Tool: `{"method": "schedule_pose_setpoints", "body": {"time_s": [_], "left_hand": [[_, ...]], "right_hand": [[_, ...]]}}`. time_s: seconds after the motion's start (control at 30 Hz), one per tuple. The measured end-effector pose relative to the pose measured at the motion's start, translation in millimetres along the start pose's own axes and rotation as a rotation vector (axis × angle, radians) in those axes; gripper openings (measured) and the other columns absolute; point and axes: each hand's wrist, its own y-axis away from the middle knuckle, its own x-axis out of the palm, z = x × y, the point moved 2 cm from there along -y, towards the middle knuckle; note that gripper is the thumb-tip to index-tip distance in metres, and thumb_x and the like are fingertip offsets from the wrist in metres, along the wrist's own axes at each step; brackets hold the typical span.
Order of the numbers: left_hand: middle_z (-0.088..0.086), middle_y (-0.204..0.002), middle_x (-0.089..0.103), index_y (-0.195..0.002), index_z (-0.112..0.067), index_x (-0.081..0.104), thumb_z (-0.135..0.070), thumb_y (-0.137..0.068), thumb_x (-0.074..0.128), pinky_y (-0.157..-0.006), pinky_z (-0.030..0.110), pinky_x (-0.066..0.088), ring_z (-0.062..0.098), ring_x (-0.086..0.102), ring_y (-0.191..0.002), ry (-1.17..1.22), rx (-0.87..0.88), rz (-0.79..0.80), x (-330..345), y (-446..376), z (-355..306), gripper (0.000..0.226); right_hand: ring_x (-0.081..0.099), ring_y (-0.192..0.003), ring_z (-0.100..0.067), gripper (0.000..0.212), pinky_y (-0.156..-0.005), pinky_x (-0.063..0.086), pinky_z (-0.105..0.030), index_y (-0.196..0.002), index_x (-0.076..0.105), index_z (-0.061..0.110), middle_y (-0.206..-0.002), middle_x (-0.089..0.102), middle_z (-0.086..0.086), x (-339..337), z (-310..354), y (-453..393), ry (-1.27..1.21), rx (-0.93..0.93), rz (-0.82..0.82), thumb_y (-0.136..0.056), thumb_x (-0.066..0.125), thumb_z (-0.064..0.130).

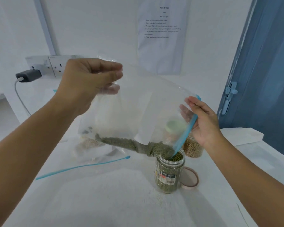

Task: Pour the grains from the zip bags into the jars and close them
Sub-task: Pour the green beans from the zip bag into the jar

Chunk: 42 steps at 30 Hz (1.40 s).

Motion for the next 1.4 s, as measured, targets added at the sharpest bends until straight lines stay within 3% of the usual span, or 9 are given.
{"method": "schedule_pose_setpoints", "body": {"time_s": [0.37,0.5,0.67,0.87,1.1,1.23,1.4], "left_hand": [[0.029,-0.103,0.072,-0.102,-0.002,0.079,0.000,-0.086,0.081,-0.073,0.032,0.063,0.020,0.065,-0.063,0.068,0.031,0.008,39.1,2.0,-20.3,0.016],[0.020,-0.096,0.077,-0.100,-0.004,0.079,-0.001,-0.084,0.081,-0.075,0.035,0.064,0.021,0.065,-0.066,0.131,-0.003,0.002,37.4,18.2,-20.2,0.017],[0.014,-0.088,0.077,-0.096,-0.006,0.080,-0.005,-0.078,0.082,-0.072,0.032,0.062,0.020,0.064,-0.063,0.204,-0.030,-0.062,26.4,48.0,-10.5,0.018],[0.011,-0.093,0.080,-0.088,-0.015,0.085,-0.014,-0.070,0.082,-0.071,0.029,0.063,0.021,0.068,-0.063,0.240,-0.101,-0.194,6.1,91.3,21.3,0.019],[0.016,-0.095,0.076,-0.095,-0.019,0.085,-0.021,-0.067,0.084,-0.076,0.030,0.064,0.021,0.075,-0.071,0.239,-0.213,-0.309,-22.3,114.8,77.6,0.027],[0.015,-0.102,0.078,-0.100,-0.017,0.084,-0.013,-0.075,0.081,-0.079,0.031,0.064,0.021,0.075,-0.074,0.230,-0.247,-0.325,-32.4,116.4,105.7,0.025],[0.002,-0.088,0.079,-0.110,-0.012,0.079,-0.011,-0.082,0.079,-0.083,0.029,0.063,0.020,0.076,-0.076,0.195,-0.273,-0.352,-33.0,116.4,126.3,0.028]], "right_hand": [[0.077,-0.095,-0.025,0.020,-0.071,0.061,-0.024,-0.107,0.076,0.007,-0.113,0.077,-0.007,-12.6,1.3,2.7,-0.008,-0.007,-0.024,-0.101,0.059,-0.002],[0.076,-0.097,-0.027,0.019,-0.069,0.060,-0.024,-0.105,0.077,0.006,-0.113,0.076,-0.011,-11.2,1.4,-1.0,0.006,-0.003,-0.007,-0.100,0.061,-0.002],[0.077,-0.097,-0.028,0.021,-0.082,0.062,-0.030,-0.099,0.080,0.009,-0.112,0.078,-0.009,-2.7,0.4,-5.0,0.009,0.013,0.011,-0.099,0.062,-0.001],[0.077,-0.100,-0.030,0.016,-0.083,0.064,-0.032,-0.103,0.077,0.006,-0.112,0.078,-0.006,13.3,-2.1,-5.3,0.102,0.029,0.069,-0.100,0.062,0.001],[0.077,-0.101,-0.033,0.017,-0.084,0.063,-0.033,-0.100,0.078,0.008,-0.112,0.078,-0.009,23.0,-8.0,-0.5,0.208,0.030,0.136,-0.099,0.062,0.000],[0.076,-0.103,-0.033,0.018,-0.092,0.062,-0.035,-0.101,0.078,0.009,-0.114,0.077,-0.008,27.0,-11.1,2.5,0.272,0.027,0.168,-0.099,0.062,0.000],[0.076,-0.103,-0.034,0.018,-0.083,0.062,-0.030,-0.101,0.078,0.010,-0.115,0.077,-0.008,28.8,-12.9,6.5,0.311,0.030,0.183,-0.099,0.063,0.000]]}}
